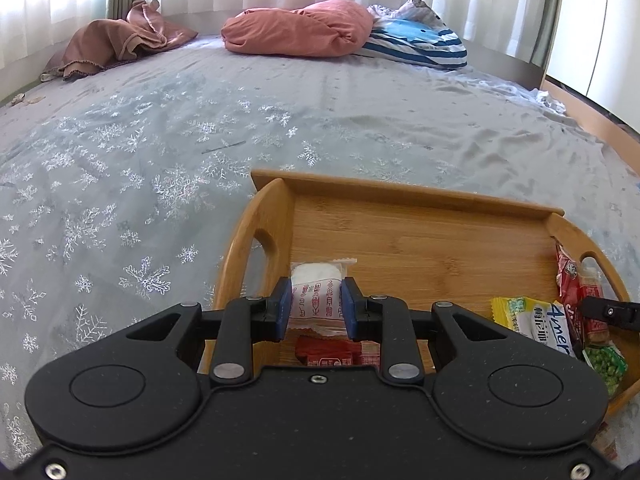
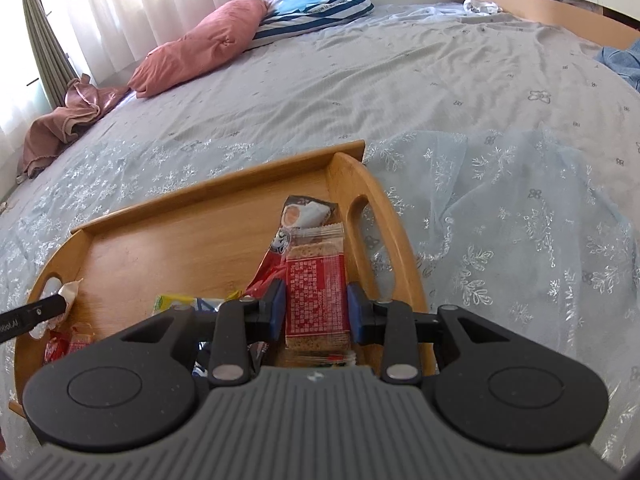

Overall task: Organize snacks
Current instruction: 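Carry both packs onto the tray and open both tools, then move both tools back to the snacks in front of the tray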

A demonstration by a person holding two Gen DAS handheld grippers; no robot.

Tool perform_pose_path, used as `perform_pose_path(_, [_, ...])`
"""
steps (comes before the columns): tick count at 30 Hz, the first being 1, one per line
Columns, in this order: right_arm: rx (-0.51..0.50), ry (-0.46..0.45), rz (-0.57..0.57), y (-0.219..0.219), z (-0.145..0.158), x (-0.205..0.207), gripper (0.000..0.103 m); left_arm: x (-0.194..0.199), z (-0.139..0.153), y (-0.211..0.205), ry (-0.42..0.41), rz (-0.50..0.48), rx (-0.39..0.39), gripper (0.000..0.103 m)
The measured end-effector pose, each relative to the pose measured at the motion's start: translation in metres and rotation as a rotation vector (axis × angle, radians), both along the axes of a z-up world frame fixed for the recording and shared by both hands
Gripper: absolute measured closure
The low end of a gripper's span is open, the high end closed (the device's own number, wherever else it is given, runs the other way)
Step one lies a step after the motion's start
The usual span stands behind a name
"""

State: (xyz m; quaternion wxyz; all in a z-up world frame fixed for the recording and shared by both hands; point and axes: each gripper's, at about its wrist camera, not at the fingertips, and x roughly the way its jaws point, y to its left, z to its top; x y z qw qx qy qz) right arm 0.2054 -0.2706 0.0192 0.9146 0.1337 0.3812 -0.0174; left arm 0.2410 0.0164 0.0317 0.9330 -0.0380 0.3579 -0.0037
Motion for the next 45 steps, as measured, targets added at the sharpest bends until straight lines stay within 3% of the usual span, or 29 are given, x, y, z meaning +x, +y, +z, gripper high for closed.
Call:
perform_pose_path(16, [-0.056,-0.010,0.058,0.009,-0.001,-0.015,0.066,-0.005,-0.003,-0.006,-0.017,-0.007,0.029,0.077])
perform_pose_path(20, [-0.023,-0.019,0.056,0.005,-0.002,-0.016,0.057,-0.006,-0.003,-0.006,-0.010,-0.009,0.032,0.075])
perform_pose_path(23, [-0.001,-0.035,0.058,0.003,-0.001,-0.019,0.057,-0.009,-0.002,-0.006,-0.016,-0.012,0.048,0.066])
perform_pose_path(26, [0.004,-0.055,0.066,0.001,0.003,-0.023,0.045,-0.013,0.001,-0.006,-0.018,-0.013,0.045,0.059])
perform_pose_path(31, [-0.029,-0.092,0.076,0.004,0.011,-0.031,0.037,-0.026,0.010,-0.001,-0.044,-0.022,0.033,0.046])
perform_pose_path(35, [-0.057,-0.144,0.110,0.007,0.019,-0.044,0.028,-0.044,0.021,0.002,-0.079,-0.030,0.028,0.028])
perform_pose_path(40, [-0.070,-0.178,0.159,0.013,0.026,-0.063,0.020,-0.070,0.028,0.008,-0.099,-0.035,-0.010,0.024])
perform_pose_path(45, [-0.103,-0.219,0.209,0.022,0.033,-0.083,0.012,-0.098,0.033,0.011,-0.133,-0.043,0.000,0.023])
